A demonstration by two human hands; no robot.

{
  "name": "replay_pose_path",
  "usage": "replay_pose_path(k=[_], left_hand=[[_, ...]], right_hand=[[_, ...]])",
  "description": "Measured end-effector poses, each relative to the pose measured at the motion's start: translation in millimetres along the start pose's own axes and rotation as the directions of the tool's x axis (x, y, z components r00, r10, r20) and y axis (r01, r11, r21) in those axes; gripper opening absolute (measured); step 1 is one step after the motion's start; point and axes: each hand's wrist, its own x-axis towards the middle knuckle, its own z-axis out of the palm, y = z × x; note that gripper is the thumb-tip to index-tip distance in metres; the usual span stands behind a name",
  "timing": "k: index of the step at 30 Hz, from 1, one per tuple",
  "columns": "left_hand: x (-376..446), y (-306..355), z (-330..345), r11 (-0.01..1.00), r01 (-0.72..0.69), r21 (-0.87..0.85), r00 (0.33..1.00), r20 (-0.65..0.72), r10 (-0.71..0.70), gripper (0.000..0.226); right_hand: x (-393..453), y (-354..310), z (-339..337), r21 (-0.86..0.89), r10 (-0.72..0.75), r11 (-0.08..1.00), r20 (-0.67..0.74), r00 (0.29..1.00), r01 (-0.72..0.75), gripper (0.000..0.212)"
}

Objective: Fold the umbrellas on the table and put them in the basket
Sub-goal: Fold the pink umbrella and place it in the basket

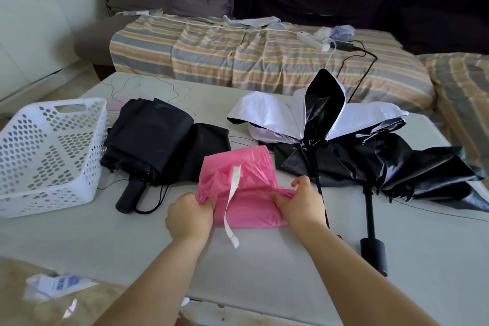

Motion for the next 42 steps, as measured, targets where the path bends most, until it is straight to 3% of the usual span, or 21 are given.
replay_pose_path(k=[2, 3, 5, 7, 8, 11, 15, 20, 24, 27, 29, 32, 34, 35, 36, 38, 39, 41, 42], left_hand=[[-0.3, 0.0, 0.5, 1.0, -0.006, 0.031, 1.0, 0.001, 0.006, 0.041], [-0.5, -0.1, 0.5, 0.999, -0.009, 0.048, 1.0, 0.002, 0.008, 0.038], [-1.2, 0.2, 0.8, 0.996, -0.026, 0.083, 1.0, 0.004, 0.026, 0.033], [-2.1, 0.6, 0.4, 0.994, -0.029, 0.108, 1.0, 0.005, 0.029, 0.032], [-2.7, 1.1, 0.4, 0.993, -0.028, 0.118, 1.0, 0.006, 0.028, 0.032], [-5.0, 1.8, -0.1, 0.992, -0.043, 0.118, 0.999, -0.004, 0.044, 0.03], [-2.7, -1.6, 1.9, 0.996, -0.033, 0.077, 0.999, -0.02, 0.034, 0.025], [3.1, -2.2, -0.4, 0.998, -0.001, 0.067, 0.999, -0.053, 0.004, 0.014], [6.1, -1.4, -15.4, 0.999, 0.044, -0.026, 0.999, -0.004, -0.044, 0.018], [-3.8, -4.7, -41.7, 0.984, -0.154, -0.087, 0.988, -0.043, 0.151, 0.028], [-17.2, 5.4, -59.7, 0.97, -0.245, -0.008, 0.963, 0.118, 0.244, 0.054], [-29.6, 19.6, -59.4, 0.907, -0.392, 0.155, 0.864, 0.401, 0.305, 0.05], [-23.6, 32.3, -48.8, 0.896, -0.445, -0.014, 0.762, 0.519, 0.387, 0.027], [-16.4, 41.5, -44.3, 0.908, -0.383, -0.169, 0.73, 0.547, 0.41, 0.019], [-8.5, 54.9, -43.6, 0.906, -0.246, -0.344, 0.716, 0.566, 0.409, 0.026], [15.1, 82.6, -45.4, 0.783, 0.018, -0.622, 0.755, 0.522, 0.397, 0.049], [26.2, 95.2, -48.6, 0.73, 0.031, -0.683, 0.804, 0.45, 0.388, 0.051], [36.0, 102.1, -55.9, 0.729, -0.167, -0.664, 0.876, 0.239, 0.418, 0.045], [32.4, 98.1, -59.1, 0.745, -0.349, -0.569, 0.868, 0.103, 0.485, 0.04]], right_hand=[[-4.0, 1.1, -5.2, 0.016, -0.064, 0.998, -0.047, 0.997, 0.065, 0.059], [-8.6, 2.8, -8.3, -0.044, -0.187, 0.982, -0.152, 0.97, 0.183, 0.06], [-19.5, 7.0, -11.8, -0.217, -0.533, 0.846, -0.314, 0.786, 0.487, 0.039], [-33.4, 12.5, -7.2, -0.334, -0.783, 0.617, -0.17, 0.598, 0.713, 0.021], [-37.3, 17.9, -0.1, -0.372, -0.832, 0.529, -0.048, 0.553, 0.763, 0.026], [-37.2, 22.9, 18.2, -0.386, -0.737, 0.541, 0.211, 0.642, 0.747, 0.06], [-26.3, 7.5, 18.7, -0.354, -0.588, 0.636, 0.354, 0.728, 0.686, 0.05], [-19.6, 8.5, 15.4, -0.424, -0.495, 0.655, 0.385, 0.779, 0.625, 0.055], [-17.4, 11.4, 18.2, -0.439, -0.506, 0.636, 0.383, 0.772, 0.635, 0.05], [-17.3, 8.5, 17.2, -0.443, -0.488, 0.65, 0.38, 0.786, 0.618, 0.05], [-17.0, 7.4, 17.6, -0.44, -0.487, 0.657, 0.372, 0.79, 0.612, 0.05], [-17.4, 7.2, 18.6, -0.447, -0.48, 0.657, 0.373, 0.794, 0.608, 0.05], [-17.4, 7.0, 18.4, -0.44, -0.469, 0.667, 0.379, 0.797, 0.602, 0.049], [-17.6, 6.2, 18.3, -0.434, -0.463, 0.672, 0.385, 0.798, 0.6, 0.049], [-18.1, 5.9, 18.1, -0.427, -0.455, 0.68, 0.393, 0.799, 0.596, 0.049], [-17.9, 5.5, 17.4, -0.417, -0.453, 0.685, 0.401, 0.797, 0.598, 0.052], [-17.3, 5.5, 17.1, -0.42, -0.452, 0.681, 0.402, 0.796, 0.599, 0.052], [-16.3, 5.8, 16.9, -0.435, -0.439, 0.681, 0.401, 0.804, 0.589, 0.044], [-15.8, 6.0, 17.1, -0.439, -0.43, 0.686, 0.4, 0.81, 0.581, 0.041]])
